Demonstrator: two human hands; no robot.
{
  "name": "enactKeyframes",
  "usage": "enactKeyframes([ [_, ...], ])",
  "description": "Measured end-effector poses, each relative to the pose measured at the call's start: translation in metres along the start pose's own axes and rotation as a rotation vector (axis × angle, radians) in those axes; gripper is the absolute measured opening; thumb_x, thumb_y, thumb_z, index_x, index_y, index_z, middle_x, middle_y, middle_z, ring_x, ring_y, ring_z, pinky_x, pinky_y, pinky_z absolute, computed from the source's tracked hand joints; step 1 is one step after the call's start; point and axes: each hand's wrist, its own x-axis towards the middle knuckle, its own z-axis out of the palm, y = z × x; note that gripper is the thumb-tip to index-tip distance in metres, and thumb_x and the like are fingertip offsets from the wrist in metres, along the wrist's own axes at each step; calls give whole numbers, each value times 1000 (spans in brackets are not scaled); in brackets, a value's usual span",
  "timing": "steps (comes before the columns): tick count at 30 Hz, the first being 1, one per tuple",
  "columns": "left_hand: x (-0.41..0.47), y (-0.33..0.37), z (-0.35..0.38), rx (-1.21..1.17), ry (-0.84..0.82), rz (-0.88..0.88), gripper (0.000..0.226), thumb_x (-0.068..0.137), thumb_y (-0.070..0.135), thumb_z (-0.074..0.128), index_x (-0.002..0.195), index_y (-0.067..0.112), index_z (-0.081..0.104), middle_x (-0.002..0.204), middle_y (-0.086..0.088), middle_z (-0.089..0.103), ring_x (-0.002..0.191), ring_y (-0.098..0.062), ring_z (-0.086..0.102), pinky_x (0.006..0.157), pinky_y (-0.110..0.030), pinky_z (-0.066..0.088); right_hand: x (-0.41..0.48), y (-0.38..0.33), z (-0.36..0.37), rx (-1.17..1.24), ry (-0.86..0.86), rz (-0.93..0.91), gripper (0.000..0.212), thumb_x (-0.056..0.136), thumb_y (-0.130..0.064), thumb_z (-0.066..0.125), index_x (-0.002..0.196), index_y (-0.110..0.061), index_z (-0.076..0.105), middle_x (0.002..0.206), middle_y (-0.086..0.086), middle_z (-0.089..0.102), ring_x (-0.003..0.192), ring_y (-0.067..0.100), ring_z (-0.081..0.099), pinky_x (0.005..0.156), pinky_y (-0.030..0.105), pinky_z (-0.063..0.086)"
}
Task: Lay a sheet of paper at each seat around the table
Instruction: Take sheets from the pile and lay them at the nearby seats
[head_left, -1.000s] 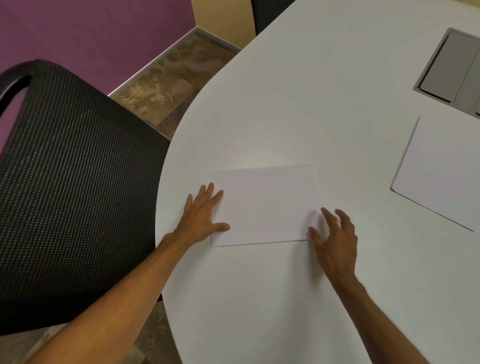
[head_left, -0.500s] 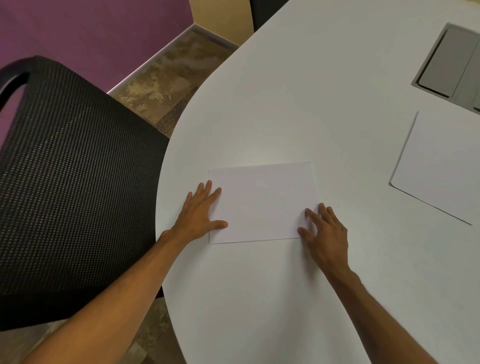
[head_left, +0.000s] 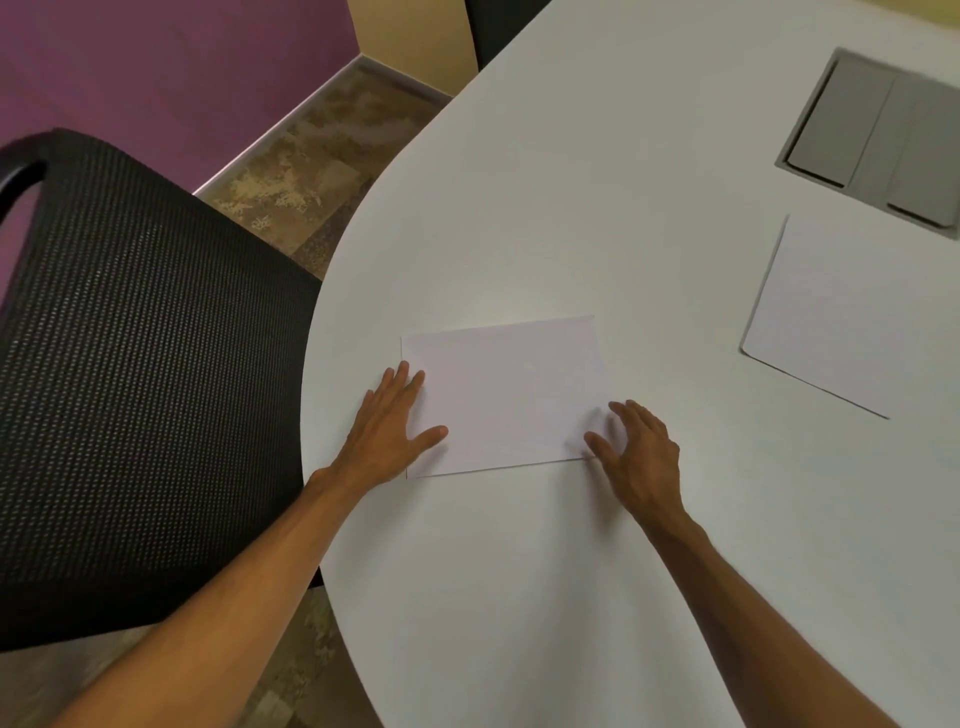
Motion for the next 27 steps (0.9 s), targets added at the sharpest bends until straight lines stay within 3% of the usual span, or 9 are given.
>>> enactKeyframes([
  [8, -26, 51, -5, -57, 33, 99, 85, 97, 54, 52, 160, 26, 3, 168, 7, -10, 154, -10, -13, 123, -34, -6, -28, -2, -32, 79, 70, 31, 50, 96, -40, 59, 139, -16, 53, 146, 8, 49, 137, 27, 42, 108, 48, 31],
  [12, -29, 109, -12, -103, 31, 214, 83, 97, 54, 51, 160, 28, 5, 167, 10, -10, 153, -6, -14, 123, -31, -6, -47, 9, -70, 134, 205, 45, 43, 97, -37, 60, 134, -16, 56, 140, 8, 52, 131, 26, 46, 104, 45, 33],
  [18, -34, 147, -6, -210, -6, 157, 82, 95, 55, 54, 159, 35, 7, 167, 16, -4, 154, -6, -4, 123, -37, 11, -60, 12, -90, 158, 233, 12, 37, 98, -31, 61, 131, -15, 59, 136, 7, 55, 127, 24, 49, 105, 42, 35],
  [27, 8, 278, 16, -222, -123, 319, 78, 98, 45, 56, 160, 29, 12, 168, 11, 6, 154, -7, 8, 123, -33, 17, -62, 71, -165, 196, 412, 50, 30, 97, -24, 62, 125, -12, 62, 128, 7, 59, 119, 25, 55, 100, 49, 44],
])
